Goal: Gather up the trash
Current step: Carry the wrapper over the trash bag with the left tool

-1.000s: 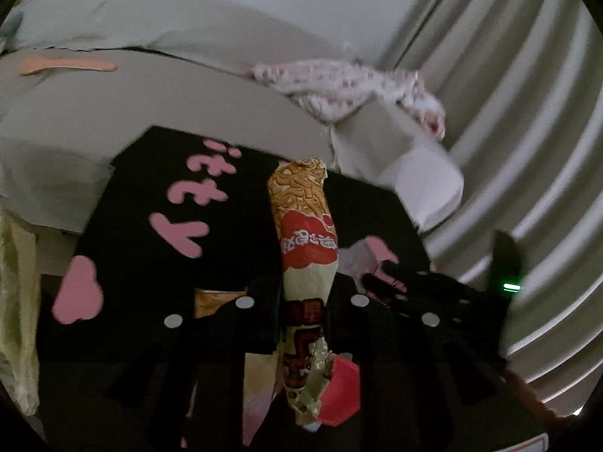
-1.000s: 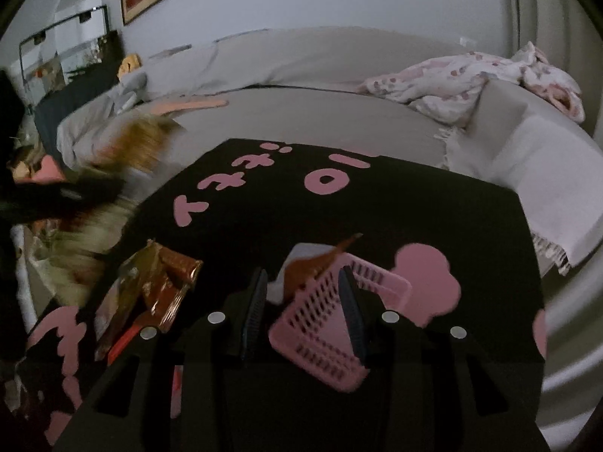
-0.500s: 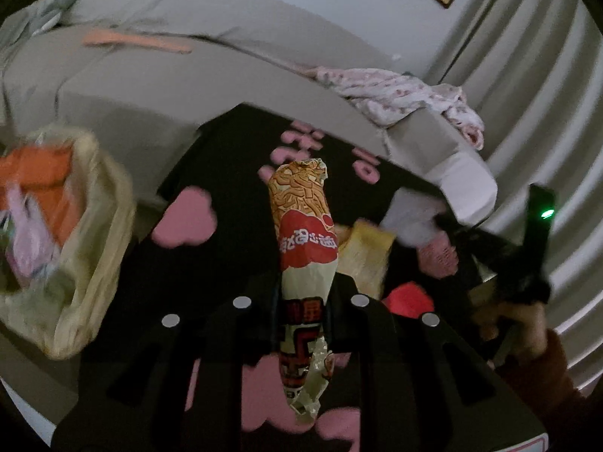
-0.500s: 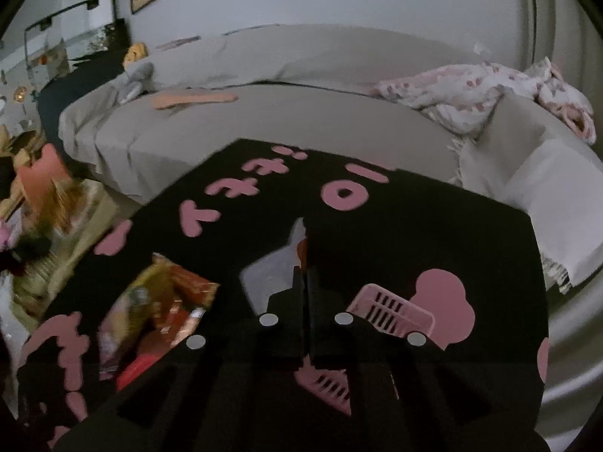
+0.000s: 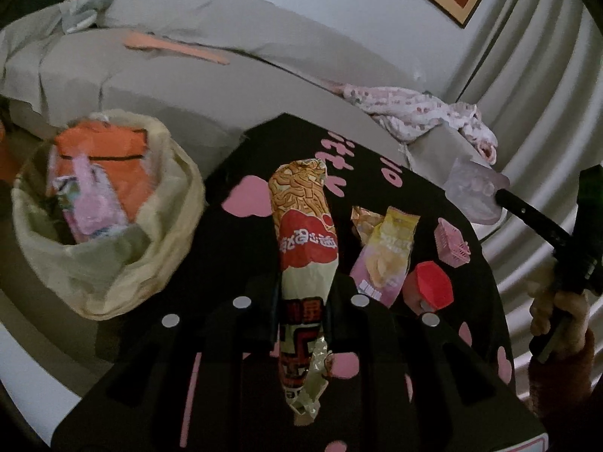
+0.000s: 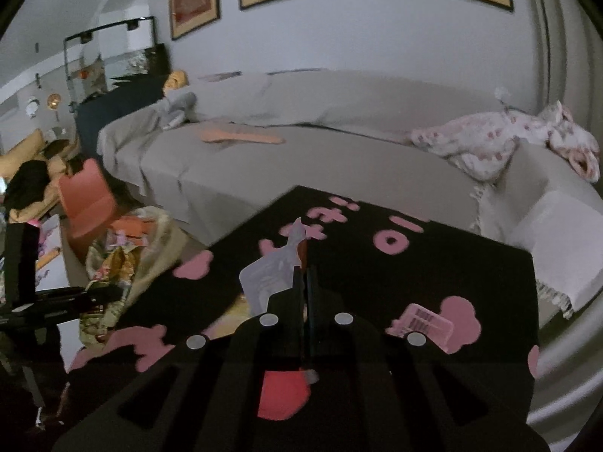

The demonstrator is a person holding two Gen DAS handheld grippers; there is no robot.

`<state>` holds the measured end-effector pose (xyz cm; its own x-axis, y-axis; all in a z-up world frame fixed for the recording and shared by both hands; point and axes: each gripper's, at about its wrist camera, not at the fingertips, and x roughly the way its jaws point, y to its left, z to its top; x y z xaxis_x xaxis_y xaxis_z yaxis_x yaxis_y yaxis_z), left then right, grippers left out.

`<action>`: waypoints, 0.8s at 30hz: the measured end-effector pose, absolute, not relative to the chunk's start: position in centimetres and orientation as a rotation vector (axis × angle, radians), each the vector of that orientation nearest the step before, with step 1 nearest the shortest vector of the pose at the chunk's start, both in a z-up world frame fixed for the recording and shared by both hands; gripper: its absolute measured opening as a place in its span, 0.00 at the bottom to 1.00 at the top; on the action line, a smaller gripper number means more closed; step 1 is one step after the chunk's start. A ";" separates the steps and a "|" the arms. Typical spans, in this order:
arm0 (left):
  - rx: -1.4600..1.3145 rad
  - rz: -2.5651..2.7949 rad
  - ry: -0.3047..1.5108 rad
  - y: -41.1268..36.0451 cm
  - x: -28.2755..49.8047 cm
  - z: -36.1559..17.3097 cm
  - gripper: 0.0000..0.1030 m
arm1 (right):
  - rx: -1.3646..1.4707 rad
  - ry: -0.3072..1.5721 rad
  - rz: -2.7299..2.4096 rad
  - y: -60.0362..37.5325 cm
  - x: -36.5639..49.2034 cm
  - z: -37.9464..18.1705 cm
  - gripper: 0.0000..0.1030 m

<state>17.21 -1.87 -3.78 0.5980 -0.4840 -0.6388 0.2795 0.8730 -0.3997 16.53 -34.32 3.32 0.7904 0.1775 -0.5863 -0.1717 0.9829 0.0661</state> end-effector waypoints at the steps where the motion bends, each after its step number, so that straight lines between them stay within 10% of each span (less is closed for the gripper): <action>1: -0.269 -0.444 0.807 -1.3 16.7 -3.5 0.15 | 0.009 0.627 0.199 -33.8 16.2 3.6 0.04; 24: -0.531 -0.129 0.638 16.0 23.2 -3.1 0.15 | -0.042 0.669 0.418 -21.7 14.6 2.1 0.04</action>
<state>23.18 16.03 -3.12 0.8002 -0.2738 -0.5335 -0.0455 0.8594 -0.5092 14.63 -21.72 2.07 0.7042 0.3629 -0.6102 -0.3896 0.9161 0.0951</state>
